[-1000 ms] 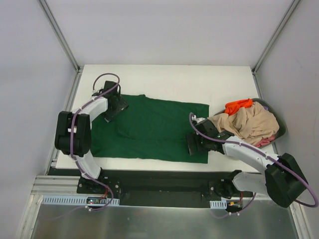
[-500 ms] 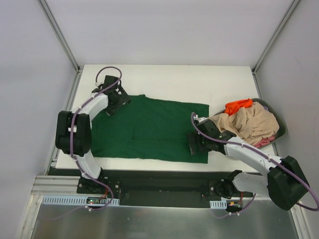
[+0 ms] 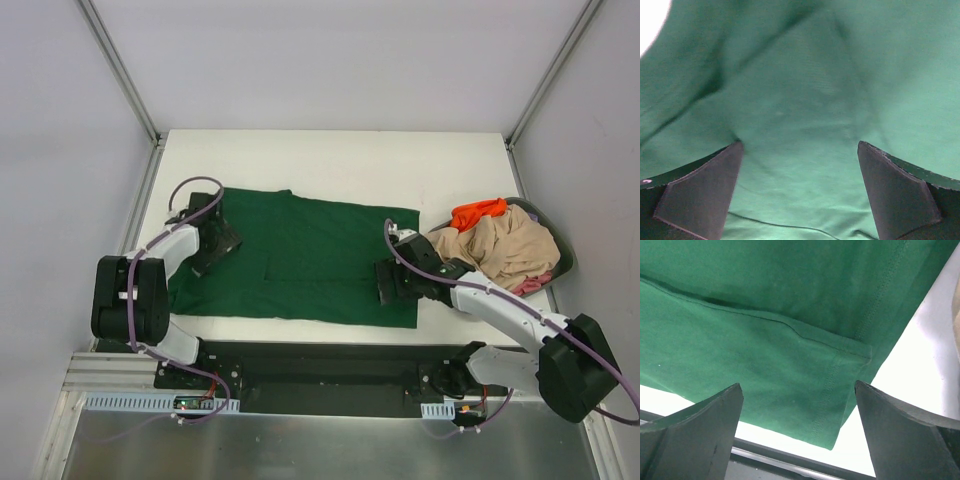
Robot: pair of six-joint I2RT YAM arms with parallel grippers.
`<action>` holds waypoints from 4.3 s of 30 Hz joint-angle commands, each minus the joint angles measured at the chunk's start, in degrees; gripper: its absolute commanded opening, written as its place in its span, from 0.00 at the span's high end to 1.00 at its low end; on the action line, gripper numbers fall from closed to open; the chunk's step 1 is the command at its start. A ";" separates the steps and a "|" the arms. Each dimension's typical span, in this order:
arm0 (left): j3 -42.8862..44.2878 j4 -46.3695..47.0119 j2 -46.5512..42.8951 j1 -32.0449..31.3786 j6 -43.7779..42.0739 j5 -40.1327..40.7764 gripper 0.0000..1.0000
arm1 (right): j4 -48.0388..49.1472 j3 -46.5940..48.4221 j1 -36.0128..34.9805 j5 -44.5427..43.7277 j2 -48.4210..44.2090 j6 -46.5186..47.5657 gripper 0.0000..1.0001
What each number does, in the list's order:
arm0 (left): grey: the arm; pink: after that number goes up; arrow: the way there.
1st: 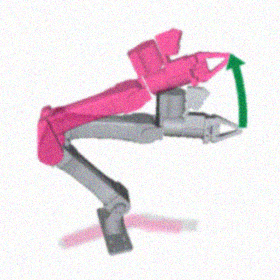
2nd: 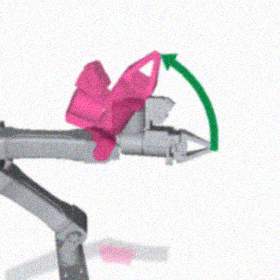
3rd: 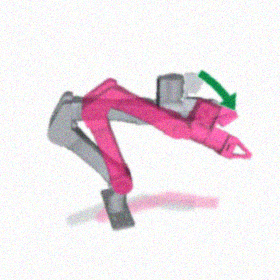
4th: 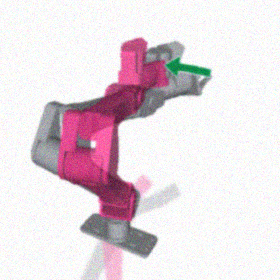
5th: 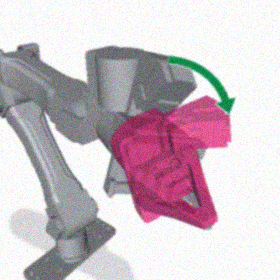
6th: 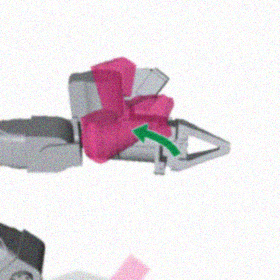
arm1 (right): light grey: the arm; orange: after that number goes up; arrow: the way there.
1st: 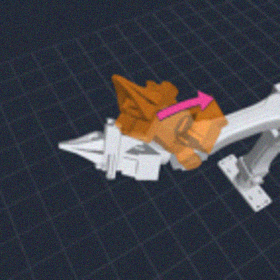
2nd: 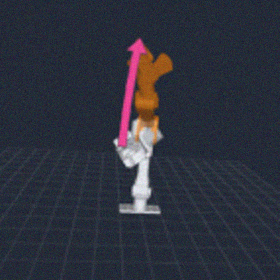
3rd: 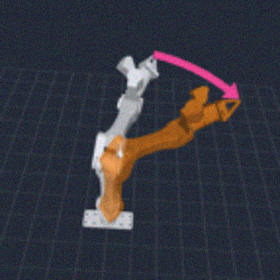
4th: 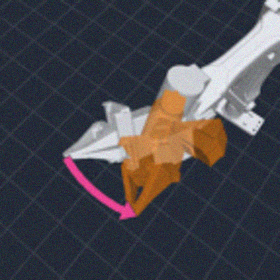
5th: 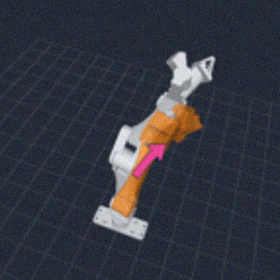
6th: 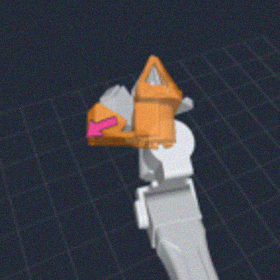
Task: Fold and stack the t-shirts
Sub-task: Fold the flattened tshirt in 1/3 of the way, then grap the side of the flattened tshirt furthest away from the robot with both arms
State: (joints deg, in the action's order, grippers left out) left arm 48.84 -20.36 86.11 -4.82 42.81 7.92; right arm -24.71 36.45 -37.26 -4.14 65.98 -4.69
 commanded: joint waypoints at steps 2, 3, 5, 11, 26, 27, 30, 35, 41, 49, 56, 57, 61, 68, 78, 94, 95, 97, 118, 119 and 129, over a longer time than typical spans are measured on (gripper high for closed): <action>-7.43 -1.09 -0.85 6.39 3.06 -1.16 0.01 | 0.10 3.37 0.17 -1.66 1.52 -2.17 0.04; -8.57 -1.35 -1.63 7.01 3.68 -1.24 0.01 | 0.10 3.63 0.25 -1.66 1.79 -2.34 0.04; -10.95 -2.40 -3.22 7.28 4.39 -0.72 0.01 | 0.36 4.16 0.25 -1.57 2.40 -2.52 0.04; -13.16 -6.61 -7.52 7.46 6.76 2.00 0.01 | 0.72 6.62 0.25 -1.66 4.07 -2.69 0.04; -3.42 -9.97 -16.85 7.81 3.26 -3.17 0.01 | -2.01 14.70 2.62 -1.31 7.32 0.73 0.04; -0.62 -9.44 -15.63 7.63 2.03 -3.87 0.01 | -2.01 15.58 3.24 -1.13 7.93 1.08 0.04; 9.57 -8.65 -8.97 5.62 -3.33 -6.42 0.01 | -1.92 19.35 4.82 0.10 10.48 1.79 0.04; 31.45 -12.50 7.99 2.80 -13.08 -1.52 0.01 | -1.92 25.24 6.84 1.50 15.32 4.24 0.04; 56.43 -27.88 29.44 4.38 -15.38 10.71 0.01 | -1.74 30.60 11.14 3.09 22.51 6.71 0.04; 58.48 -29.74 38.08 9.83 -12.58 4.91 0.23 | -3.15 43.08 16.86 3.35 36.40 5.92 0.04; 56.54 -30.09 40.45 12.29 -10.03 1.40 0.35 | -5.34 48.89 17.39 0.81 43.26 7.15 0.04; 56.63 -30.00 40.89 12.38 -10.02 0.52 0.36 | -5.70 49.42 17.48 -0.07 43.97 6.98 0.04; 56.89 -30.00 42.04 12.38 -9.41 -0.46 0.40 | -5.88 50.82 18.62 -0.52 46.08 6.27 0.04; 56.02 -30.26 42.66 12.29 -8.79 -2.74 0.67 | -5.61 53.11 19.59 -3.14 48.80 6.01 0.04; 55.75 -30.18 41.69 12.29 -8.88 -2.82 1.00 | -6.93 61.63 20.29 -4.21 55.04 6.62 0.04; 56.37 -30.09 41.25 12.29 -8.97 -2.39 1.00 | -9.13 67.62 21.35 -4.03 62.87 2.93 0.42; 56.37 -30.18 41.25 12.20 -8.88 -2.56 1.00 | -8.87 67.01 21.35 -3.68 62.52 2.93 0.47; 56.45 -30.18 41.25 12.29 -8.88 -3.00 1.00 | -8.08 66.39 21.35 -2.98 62.17 2.76 0.53; 55.40 -30.18 40.63 12.20 -8.53 -3.09 1.00 | -7.90 61.46 19.68 -5.96 58.39 -2.25 0.72; 55.40 -30.00 40.63 12.29 -8.62 -3.09 1.00 | -7.90 61.38 19.68 -6.14 58.30 -2.69 0.75; 61.89 -29.65 40.98 11.41 -9.06 -5.19 1.00 | -4.83 67.43 19.76 -9.22 59.18 2.14 0.99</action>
State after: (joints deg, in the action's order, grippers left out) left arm 105.80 -49.06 128.38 7.46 33.67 4.54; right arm -30.50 99.46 -17.19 -11.31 126.45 -4.95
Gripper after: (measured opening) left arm 0.009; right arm 0.022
